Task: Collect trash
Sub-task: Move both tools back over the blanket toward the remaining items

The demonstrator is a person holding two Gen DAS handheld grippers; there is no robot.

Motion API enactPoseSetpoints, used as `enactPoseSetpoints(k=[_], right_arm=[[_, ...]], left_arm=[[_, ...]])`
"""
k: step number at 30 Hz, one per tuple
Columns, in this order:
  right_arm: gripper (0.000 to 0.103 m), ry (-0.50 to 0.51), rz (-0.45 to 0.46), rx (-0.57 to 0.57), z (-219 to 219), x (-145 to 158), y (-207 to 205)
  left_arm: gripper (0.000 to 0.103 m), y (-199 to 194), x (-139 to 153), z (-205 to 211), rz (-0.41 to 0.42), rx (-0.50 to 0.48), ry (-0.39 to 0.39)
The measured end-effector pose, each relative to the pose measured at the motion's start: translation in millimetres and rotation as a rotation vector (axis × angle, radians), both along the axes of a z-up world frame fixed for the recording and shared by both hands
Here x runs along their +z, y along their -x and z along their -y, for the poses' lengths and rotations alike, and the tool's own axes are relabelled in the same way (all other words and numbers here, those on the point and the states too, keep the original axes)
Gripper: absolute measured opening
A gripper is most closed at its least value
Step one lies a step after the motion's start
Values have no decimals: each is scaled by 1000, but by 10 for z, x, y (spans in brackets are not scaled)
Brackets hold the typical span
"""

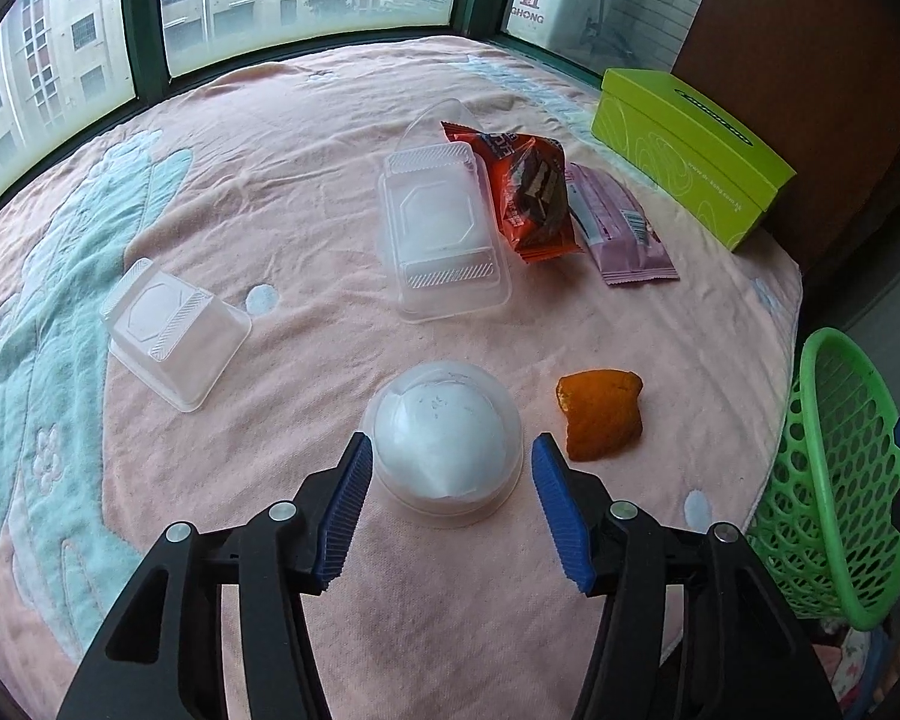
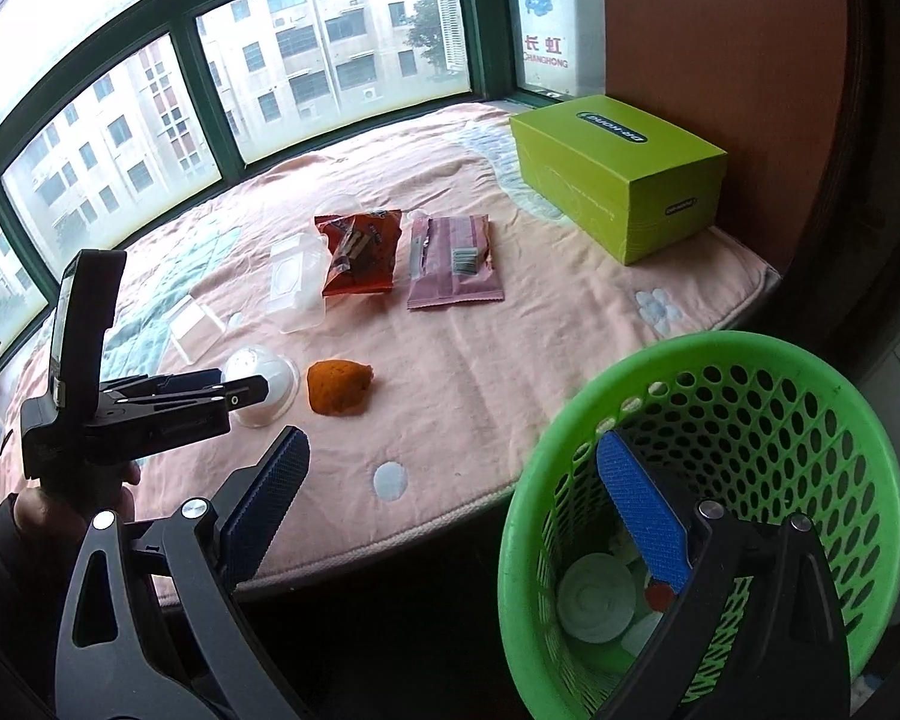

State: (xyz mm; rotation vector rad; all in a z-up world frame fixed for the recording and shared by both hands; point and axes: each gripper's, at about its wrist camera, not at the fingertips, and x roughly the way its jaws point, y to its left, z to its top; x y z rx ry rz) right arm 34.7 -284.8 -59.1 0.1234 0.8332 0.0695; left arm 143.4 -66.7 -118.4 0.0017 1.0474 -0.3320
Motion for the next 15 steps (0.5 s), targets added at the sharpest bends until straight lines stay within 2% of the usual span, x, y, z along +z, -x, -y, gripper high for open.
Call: enactPoseSetpoints(k=[8, 15], right_arm=[[96, 1, -15, 12, -90, -107, -61], [94, -1, -13, 38, -279, -221, -168]], left_arm=[[50, -23, -15, -30, 15, -1, 13], [50, 87, 198, -177, 74, 33, 35]])
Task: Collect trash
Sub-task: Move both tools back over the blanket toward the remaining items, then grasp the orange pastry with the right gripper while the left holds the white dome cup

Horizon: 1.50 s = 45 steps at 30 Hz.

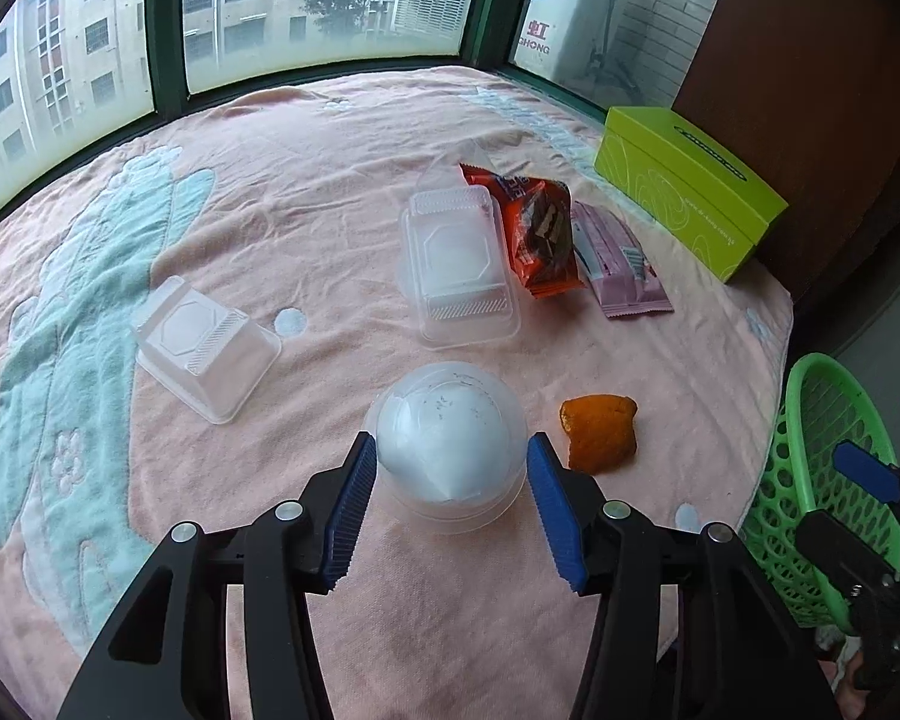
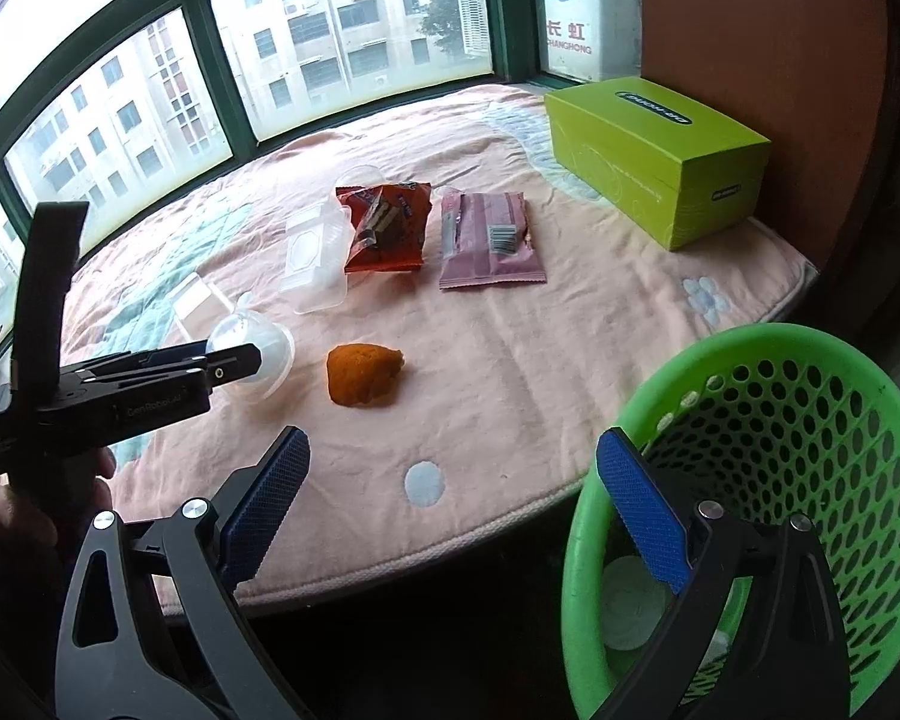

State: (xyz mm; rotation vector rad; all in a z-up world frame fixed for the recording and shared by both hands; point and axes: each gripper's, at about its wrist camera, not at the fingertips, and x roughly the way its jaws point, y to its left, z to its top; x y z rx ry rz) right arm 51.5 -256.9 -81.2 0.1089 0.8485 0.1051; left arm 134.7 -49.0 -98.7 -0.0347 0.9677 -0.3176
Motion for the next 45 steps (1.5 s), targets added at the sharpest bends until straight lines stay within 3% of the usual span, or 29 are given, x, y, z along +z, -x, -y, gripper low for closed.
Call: enactPoseSetpoints(k=[10, 29, 35, 45], right_arm=[[84, -16, 11, 26, -331, -195, -277], [59, -2, -58, 28, -568, -601, -734], [48, 11, -55, 21, -580, -602, -733], [45, 24, -11, 8, -484, -400, -586]], left_arm=[[50, 118, 313, -304, 74, 92, 39], [50, 192, 380, -538, 83, 153, 73], [50, 191, 381, -551, 83, 155, 76], [50, 219, 473, -433, 99, 133, 84]])
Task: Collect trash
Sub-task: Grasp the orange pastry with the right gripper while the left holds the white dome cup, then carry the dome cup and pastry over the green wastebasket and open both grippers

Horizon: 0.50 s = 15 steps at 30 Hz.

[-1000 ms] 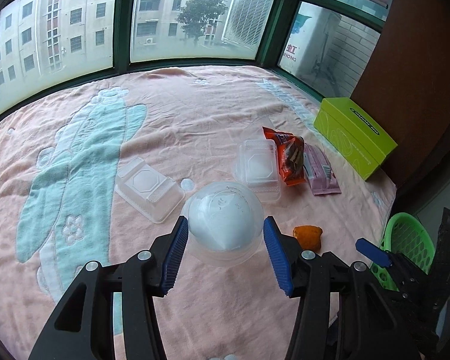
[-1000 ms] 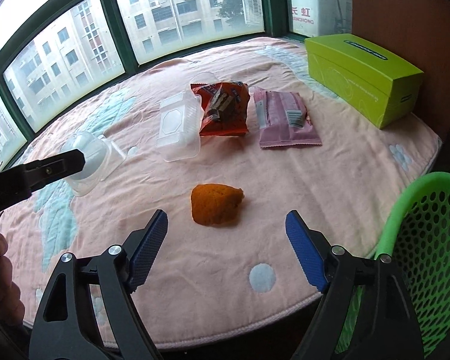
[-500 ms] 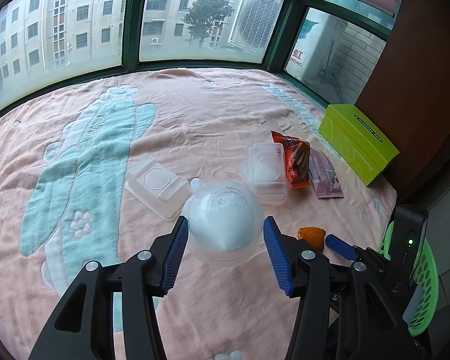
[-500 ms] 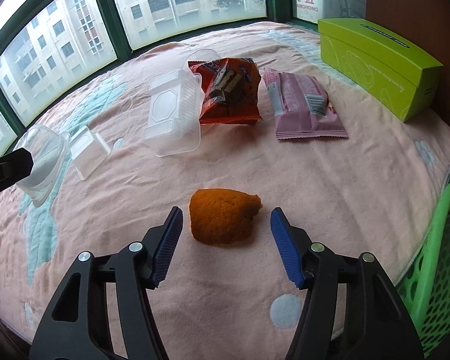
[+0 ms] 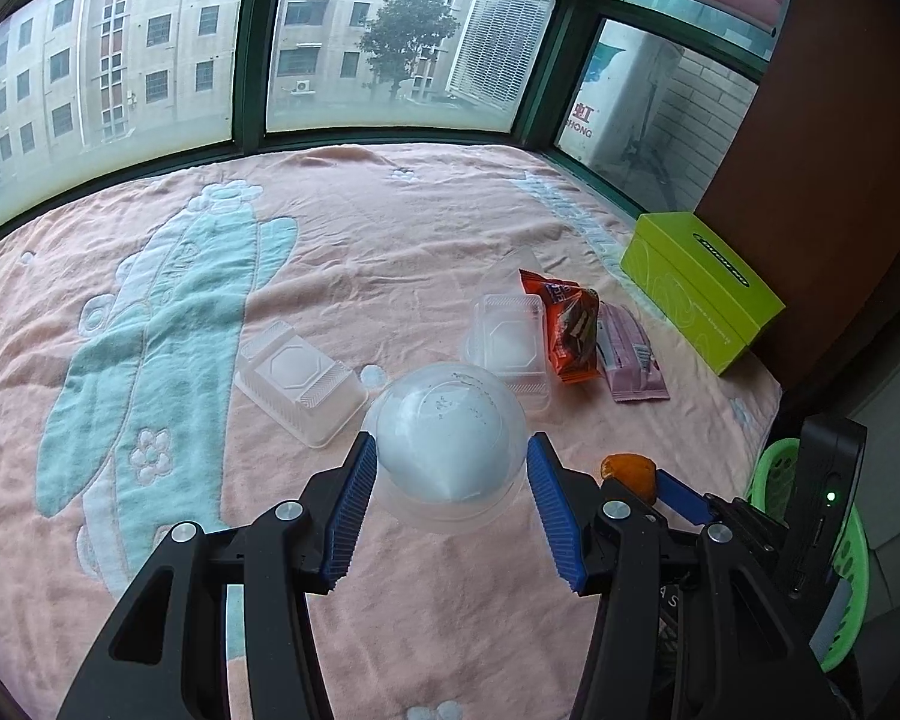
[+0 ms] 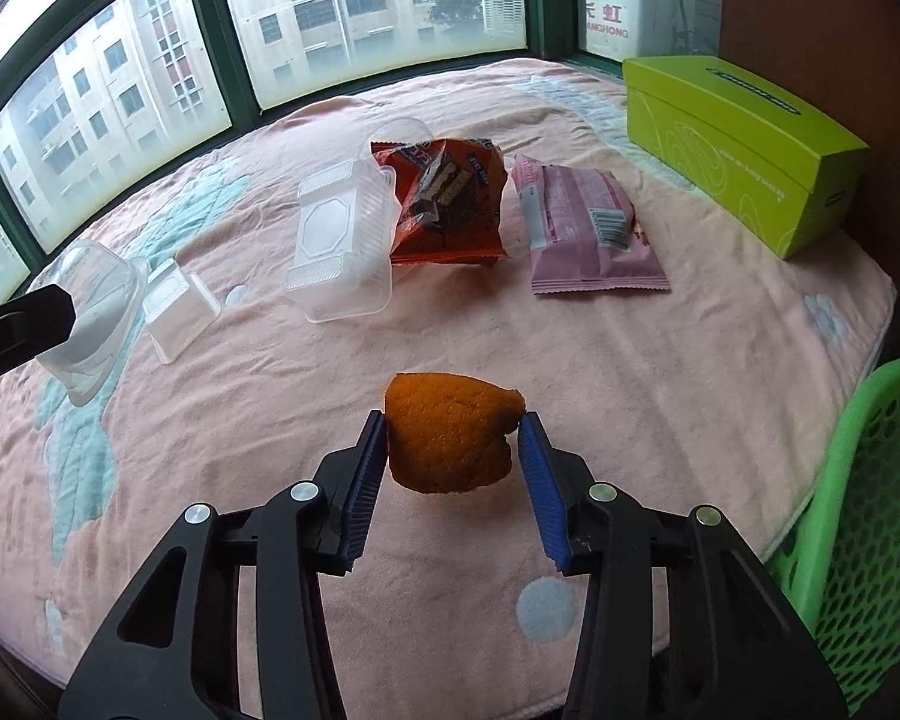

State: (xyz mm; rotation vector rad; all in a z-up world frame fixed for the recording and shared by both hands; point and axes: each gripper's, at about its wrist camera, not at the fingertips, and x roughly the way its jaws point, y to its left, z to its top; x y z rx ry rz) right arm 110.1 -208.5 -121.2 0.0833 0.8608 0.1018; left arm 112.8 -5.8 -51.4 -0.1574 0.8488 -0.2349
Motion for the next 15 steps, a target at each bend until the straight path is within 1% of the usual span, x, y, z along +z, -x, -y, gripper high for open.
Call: enactPoseSetpoints(k=[8, 15], right_arm=[[44, 4, 61, -59, 291, 349, 217], [44, 48, 99, -142, 656, 590, 490]], left_arm=[[50, 56, 131, 270, 29, -51, 14], [50, 137, 267, 638, 54, -133, 29]])
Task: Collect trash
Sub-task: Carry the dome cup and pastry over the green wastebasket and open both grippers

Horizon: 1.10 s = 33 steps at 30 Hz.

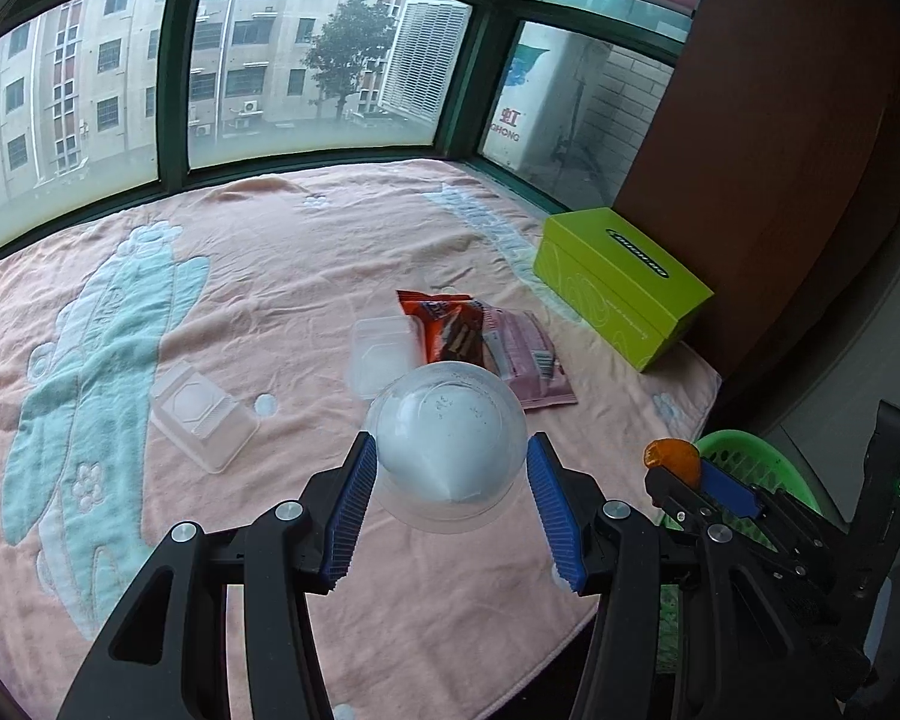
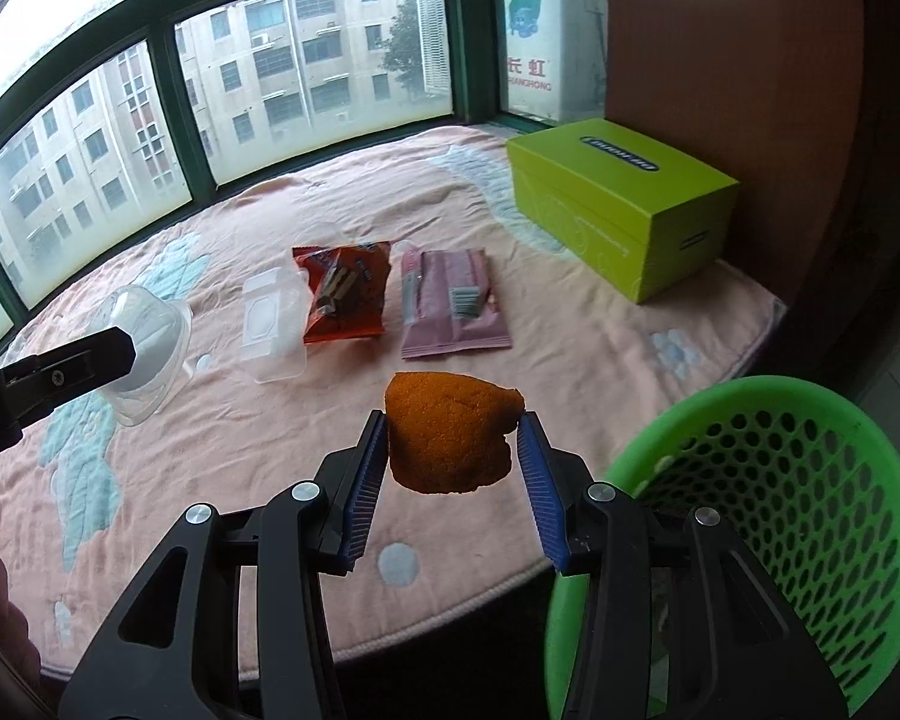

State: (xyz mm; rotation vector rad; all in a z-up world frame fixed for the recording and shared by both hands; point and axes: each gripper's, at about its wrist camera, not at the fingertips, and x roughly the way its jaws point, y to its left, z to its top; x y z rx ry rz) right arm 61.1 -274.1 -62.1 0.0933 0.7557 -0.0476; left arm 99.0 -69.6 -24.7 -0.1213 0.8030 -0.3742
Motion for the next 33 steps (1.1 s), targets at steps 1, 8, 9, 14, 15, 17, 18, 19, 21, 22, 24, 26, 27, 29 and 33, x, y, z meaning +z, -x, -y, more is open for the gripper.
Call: enactPoseSetpoints(k=[1, 8, 9, 14, 15, 17, 18, 19, 21, 22, 24, 26, 27, 29, 33], right_arm=[[44, 6, 3, -13, 52, 24, 38], [45, 3, 13, -107, 461, 146, 382], [45, 6, 15, -121, 515, 156, 432], [45, 28, 31, -206, 781, 210, 686], [45, 32, 32, -221, 828, 220, 728], [45, 31, 34, -247, 921, 230, 802], [45, 31, 35, -259, 963, 234, 835], [45, 31, 36, -270, 998, 236, 870], [45, 33, 39, -292, 1064, 244, 941], [45, 33, 40, -302, 1091, 248, 975], [45, 38, 44, -324, 1144, 259, 1039], [45, 39, 46, -344, 1186, 265, 1090], [45, 38, 47, -353, 1201, 266, 1112], [46, 35, 47, -369, 1241, 264, 1150], [46, 23, 47, -397, 1320, 271, 1229]], left_arm=[[50, 14, 18, 66, 3, -14, 2], [50, 129, 128, 486, 22, -109, 11], [50, 149, 145, 545, 26, -123, 13], [50, 243, 219, 814, 45, -185, 13], [50, 262, 233, 864, 48, -197, 16], [50, 298, 255, 960, 55, -220, 16], [50, 317, 266, 1008, 57, -230, 16], [50, 332, 270, 1048, 59, -241, 17], [50, 371, 279, 1136, 62, -261, 17], [50, 389, 289, 1182, 63, -270, 16], [50, 412, 301, 1256, 65, -287, 20], [50, 450, 314, 1322, 69, -303, 20], [50, 459, 315, 1355, 70, -311, 20], [50, 480, 310, 1423, 67, -327, 22], [50, 524, 310, 1542, 63, -352, 20]])
